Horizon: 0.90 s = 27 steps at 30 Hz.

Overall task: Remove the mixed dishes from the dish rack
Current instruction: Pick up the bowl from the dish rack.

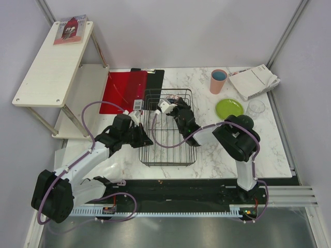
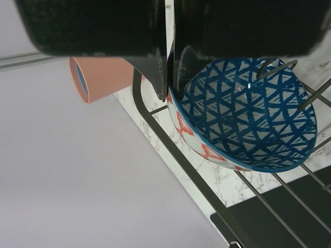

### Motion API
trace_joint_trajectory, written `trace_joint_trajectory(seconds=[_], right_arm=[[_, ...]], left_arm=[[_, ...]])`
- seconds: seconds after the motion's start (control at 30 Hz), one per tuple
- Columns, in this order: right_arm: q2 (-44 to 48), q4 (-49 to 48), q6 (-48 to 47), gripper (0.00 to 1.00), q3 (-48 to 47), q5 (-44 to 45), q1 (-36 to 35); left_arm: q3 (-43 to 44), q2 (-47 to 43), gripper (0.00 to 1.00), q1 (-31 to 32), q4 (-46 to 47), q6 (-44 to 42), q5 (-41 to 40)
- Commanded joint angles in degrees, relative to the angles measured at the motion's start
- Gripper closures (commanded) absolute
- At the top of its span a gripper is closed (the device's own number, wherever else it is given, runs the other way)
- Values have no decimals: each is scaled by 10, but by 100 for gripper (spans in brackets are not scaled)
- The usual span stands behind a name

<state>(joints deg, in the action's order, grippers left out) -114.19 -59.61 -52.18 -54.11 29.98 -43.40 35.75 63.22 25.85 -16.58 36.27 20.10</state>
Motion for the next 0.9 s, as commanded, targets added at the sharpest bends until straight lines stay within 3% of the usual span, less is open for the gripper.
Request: trace_joint_trajectory(seconds=[0.0,0.53,0.87], right_arm=[[59,-60,1,100,8,32,-1],[178,-25,57,100,41,32,-22],[326,407,407,100,-163,62,-21]], left_arm=[[15,-2,87,0,-11,-1,6],[27,1,88,0,-5,3,10],[77,-10,85,0,-8,-6,-15]])
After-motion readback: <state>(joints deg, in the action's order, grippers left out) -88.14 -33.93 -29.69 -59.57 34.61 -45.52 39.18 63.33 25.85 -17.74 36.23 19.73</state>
